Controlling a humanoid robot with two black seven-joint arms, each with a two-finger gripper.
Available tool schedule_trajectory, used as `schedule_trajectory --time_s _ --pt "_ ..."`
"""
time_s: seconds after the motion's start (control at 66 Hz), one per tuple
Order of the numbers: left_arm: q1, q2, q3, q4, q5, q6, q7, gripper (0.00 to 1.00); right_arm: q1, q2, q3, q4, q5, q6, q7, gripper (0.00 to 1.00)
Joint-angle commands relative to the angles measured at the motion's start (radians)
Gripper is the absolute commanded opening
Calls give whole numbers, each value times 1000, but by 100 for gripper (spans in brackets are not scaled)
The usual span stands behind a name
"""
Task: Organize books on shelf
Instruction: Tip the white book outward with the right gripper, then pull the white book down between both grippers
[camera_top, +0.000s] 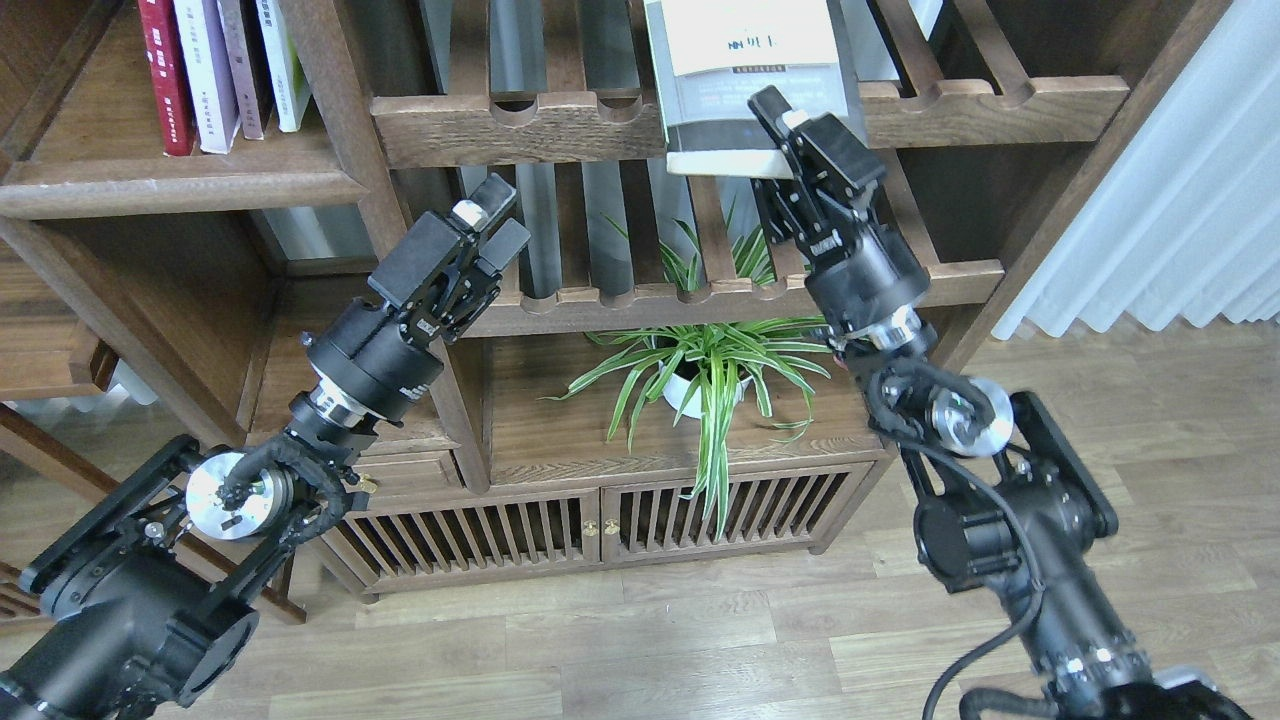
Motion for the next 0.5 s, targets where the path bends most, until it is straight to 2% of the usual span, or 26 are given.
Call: schedule_trajectory --time_s 0.0,0.106,0.243,0.394,0.485 --pt "-2 1 1 -4 -31 0 5 95 -59 0 -11 42 42 1 -14 5" --pt "-2 1 4 -5 -62 0 11 95 -91 0 -14 59 63 1 -14 6" --pt "0 1 12 -5 -86 0 53 94 -133 0 -25 100 100 1 -14 6" --pt "0 -1 15 -7 -89 0 62 94 -151 0 -71 125 111 1 -14 6" --pt "0 4 15 -7 -94 0 85 94 -154 0 -108 126 109 1 -14 6"
